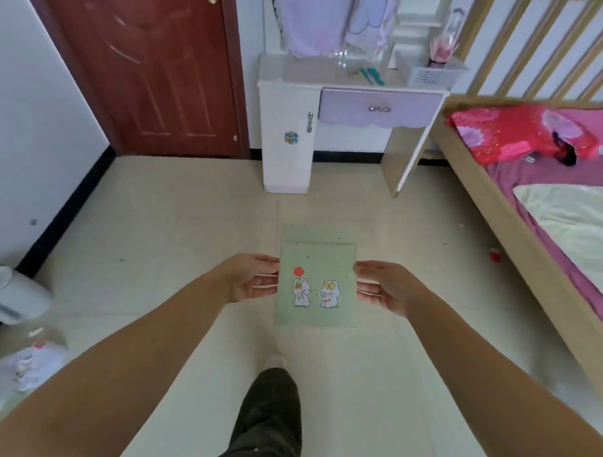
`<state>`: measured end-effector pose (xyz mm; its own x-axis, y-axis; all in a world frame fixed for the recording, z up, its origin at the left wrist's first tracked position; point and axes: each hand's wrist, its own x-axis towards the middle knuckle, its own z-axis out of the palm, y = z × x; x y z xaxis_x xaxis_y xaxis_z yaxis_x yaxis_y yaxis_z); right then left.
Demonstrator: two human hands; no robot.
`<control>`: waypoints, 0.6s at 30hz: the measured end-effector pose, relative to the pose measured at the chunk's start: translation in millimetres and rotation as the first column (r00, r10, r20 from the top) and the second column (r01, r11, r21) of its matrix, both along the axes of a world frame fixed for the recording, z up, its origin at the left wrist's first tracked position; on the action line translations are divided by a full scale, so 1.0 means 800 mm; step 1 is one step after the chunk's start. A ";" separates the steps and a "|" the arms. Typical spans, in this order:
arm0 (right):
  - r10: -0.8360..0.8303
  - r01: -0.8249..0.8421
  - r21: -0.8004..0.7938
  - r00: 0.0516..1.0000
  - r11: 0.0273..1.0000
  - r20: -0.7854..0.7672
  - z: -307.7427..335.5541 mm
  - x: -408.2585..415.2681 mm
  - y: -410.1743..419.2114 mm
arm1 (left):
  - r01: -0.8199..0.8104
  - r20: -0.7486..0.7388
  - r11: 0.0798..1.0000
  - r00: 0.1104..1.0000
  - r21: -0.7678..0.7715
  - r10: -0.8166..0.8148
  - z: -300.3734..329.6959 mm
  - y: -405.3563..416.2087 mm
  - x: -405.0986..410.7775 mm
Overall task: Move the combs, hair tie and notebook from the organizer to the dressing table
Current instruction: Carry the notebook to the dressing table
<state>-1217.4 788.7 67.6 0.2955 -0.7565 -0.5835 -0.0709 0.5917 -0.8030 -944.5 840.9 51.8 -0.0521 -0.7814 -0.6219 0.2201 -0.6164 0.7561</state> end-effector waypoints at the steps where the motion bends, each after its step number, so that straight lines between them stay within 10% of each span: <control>1: 0.001 -0.001 -0.003 1.000 1.000 0.009 -0.003 0.009 -0.039 | -0.009 0.005 1.000 1.000 -0.007 0.009 -0.001 -0.036 0.008; 18: -0.076 0.071 -0.112 0.996 0.991 -0.042 0.013 0.098 -0.656 | -0.087 0.066 0.995 0.994 -0.043 0.090 0.024 -0.659 0.077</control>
<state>-1138.9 264.1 78.4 0.2109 -0.8355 -0.5073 -0.0691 0.5050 -0.8604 -883.3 313.7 70.6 0.0597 -0.8055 -0.5896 0.2200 -0.5655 0.7949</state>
